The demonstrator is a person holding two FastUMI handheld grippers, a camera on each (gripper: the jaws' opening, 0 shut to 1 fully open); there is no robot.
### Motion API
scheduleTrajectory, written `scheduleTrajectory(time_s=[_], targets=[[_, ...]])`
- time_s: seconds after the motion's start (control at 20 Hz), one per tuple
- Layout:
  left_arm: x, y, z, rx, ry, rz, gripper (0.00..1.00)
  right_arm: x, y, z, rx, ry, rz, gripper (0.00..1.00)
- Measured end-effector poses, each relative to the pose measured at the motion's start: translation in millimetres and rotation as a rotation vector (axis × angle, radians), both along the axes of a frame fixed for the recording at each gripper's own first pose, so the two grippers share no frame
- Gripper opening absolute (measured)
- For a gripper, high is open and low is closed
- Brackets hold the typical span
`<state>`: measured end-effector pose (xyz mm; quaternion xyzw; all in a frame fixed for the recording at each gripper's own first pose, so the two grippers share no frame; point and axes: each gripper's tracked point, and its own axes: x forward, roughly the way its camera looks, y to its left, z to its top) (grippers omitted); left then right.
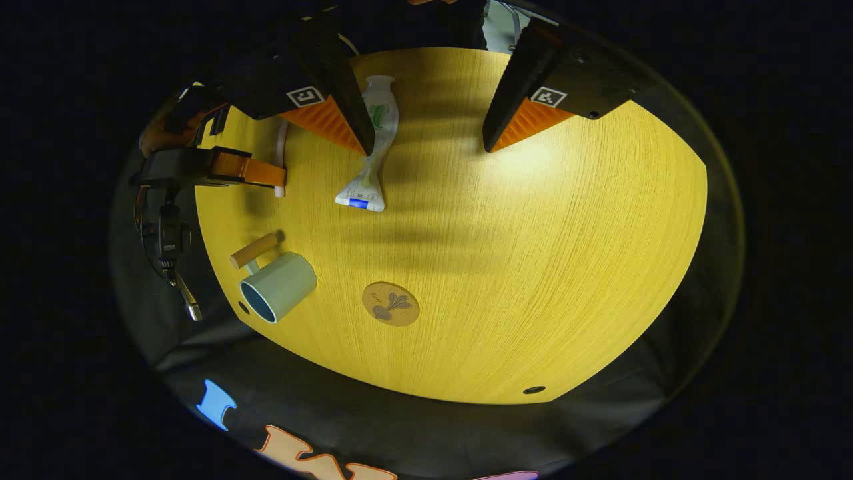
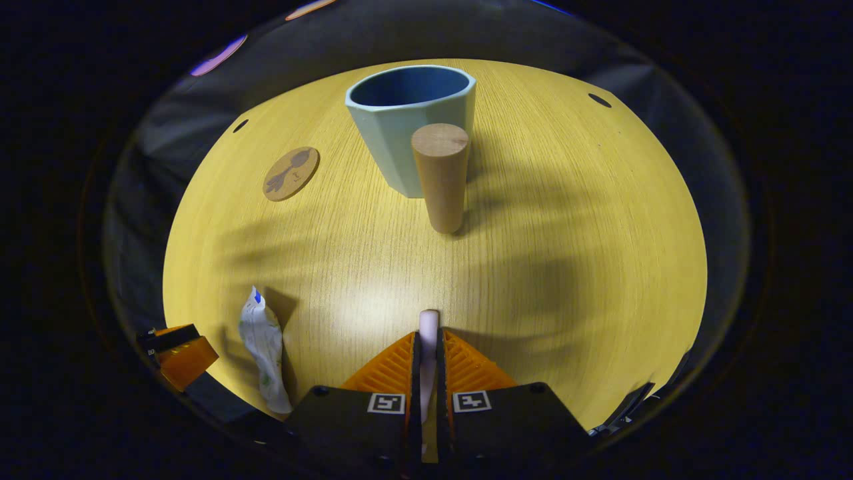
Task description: Put the toothbrush and toothpaste on the desktop into the cup, then pick up the cup and place it on the coaster on the desktop.
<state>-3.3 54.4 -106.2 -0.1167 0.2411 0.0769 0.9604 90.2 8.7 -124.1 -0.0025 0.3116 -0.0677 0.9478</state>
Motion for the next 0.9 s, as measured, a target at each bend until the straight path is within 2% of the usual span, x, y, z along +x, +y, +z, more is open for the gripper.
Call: scheduleTrajectory(time_s=[0.1, 0.3, 0.5, 0.7, 0.8, 0.9], targets=[[2, -5, 1, 0.004, 0.006, -0.01, 0.96, -3, 3, -2, 0.018, 0.018, 0.017, 0.12], [14, -22, 3, 0.021, 0.018, -0.052, 0.95, -5, 4, -2, 0.037, 0.009, 0.023, 0.05], [28, -44, 1, 0.032, 0.054, -0.103, 0.94, -14, 5, 16, 0.074, -0.067, 0.049, 0.05], [45, -52, -4, 0.032, 0.101, -0.105, 0.9, -35, -1, 24, 0.132, -0.085, 0.03, 0.05], [54, -51, -9, 0.023, 0.126, -0.102, 0.91, -48, -8, 31, 0.148, -0.107, 0.024, 0.05], [61, -49, -13, 0.017, 0.154, -0.094, 0.83, -58, -17, 35, 0.165, -0.121, 0.007, 0.05]])
